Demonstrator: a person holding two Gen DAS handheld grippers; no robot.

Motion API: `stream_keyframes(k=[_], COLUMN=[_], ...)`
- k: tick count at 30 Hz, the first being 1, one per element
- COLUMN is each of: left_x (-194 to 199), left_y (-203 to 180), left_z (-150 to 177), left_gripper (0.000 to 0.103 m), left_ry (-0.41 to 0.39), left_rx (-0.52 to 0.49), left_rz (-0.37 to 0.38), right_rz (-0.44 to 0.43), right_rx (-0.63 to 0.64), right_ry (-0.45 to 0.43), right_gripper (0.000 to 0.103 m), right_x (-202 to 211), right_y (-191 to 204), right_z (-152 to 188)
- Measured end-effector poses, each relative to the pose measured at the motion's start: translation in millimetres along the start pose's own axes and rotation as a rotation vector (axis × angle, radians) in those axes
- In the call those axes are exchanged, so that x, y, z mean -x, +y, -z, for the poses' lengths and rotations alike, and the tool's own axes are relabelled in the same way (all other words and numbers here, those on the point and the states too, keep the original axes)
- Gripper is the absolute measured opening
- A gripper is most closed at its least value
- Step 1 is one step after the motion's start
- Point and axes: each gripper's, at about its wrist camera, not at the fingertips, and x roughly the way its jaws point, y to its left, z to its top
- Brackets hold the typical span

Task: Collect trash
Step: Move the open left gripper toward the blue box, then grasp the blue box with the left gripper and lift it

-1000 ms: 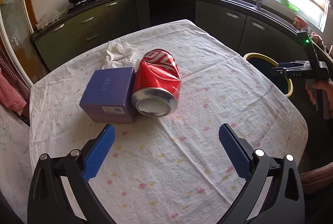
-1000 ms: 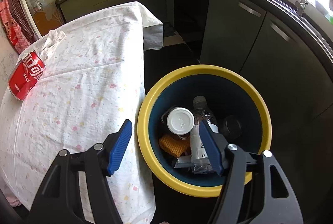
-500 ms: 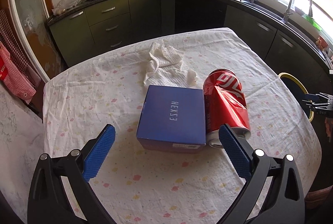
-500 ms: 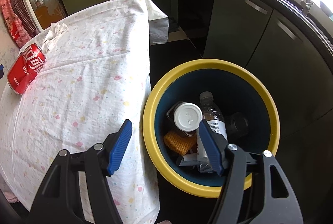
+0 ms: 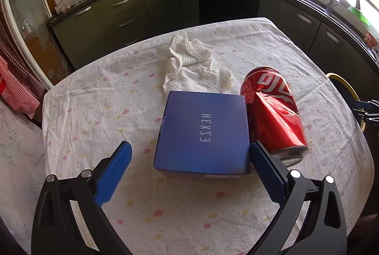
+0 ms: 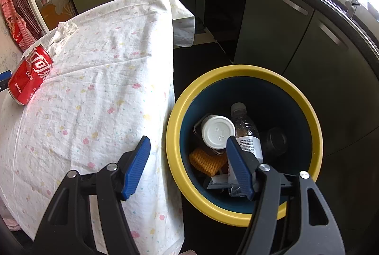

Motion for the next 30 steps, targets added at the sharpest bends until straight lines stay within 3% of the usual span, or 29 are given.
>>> stream_keyframes(k=[6, 8, 11, 15, 24, 30], left_x=[-15.2, -16.8, -21.7, -16.8, 53.8, 103.1], left_y=[8.4, 8.4, 13.0, 14.6, 1.4, -40.6], left_z=[-1.9, -2.4, -0.8, 3.8, 17.3, 21.1], left_gripper=[0.097, 0.093, 0.078, 0.076, 0.076, 0.076], left_ry=[0.025, 0.020, 0.035, 0.006, -0.105, -0.133], left_rx=[0.017, 0.007, 0.037, 0.046, -0.006, -0.088], left_rz=[0.035, 0.039, 0.079, 0.084, 0.040, 0.088], right_rz=[0.004, 0.004, 0.005, 0.010, -0.011, 0.005], right_rx=[-0.002, -0.001, -0.001, 0.004, -0.005, -0.016], right_ry=[0.002, 0.003, 0.003, -0.001, -0.052, -0.090], right_gripper=[0.063, 0.063, 0.063, 0.063, 0.063, 0.063], right_x=[-1.9, -1.9, -1.9, -0.9, 16.0, 33.2], right_y=[1.8, 1.9, 1.7, 1.9, -0.6, -4.2], right_z=[1.9, 1.9, 1.7, 1.7, -0.2, 4.5])
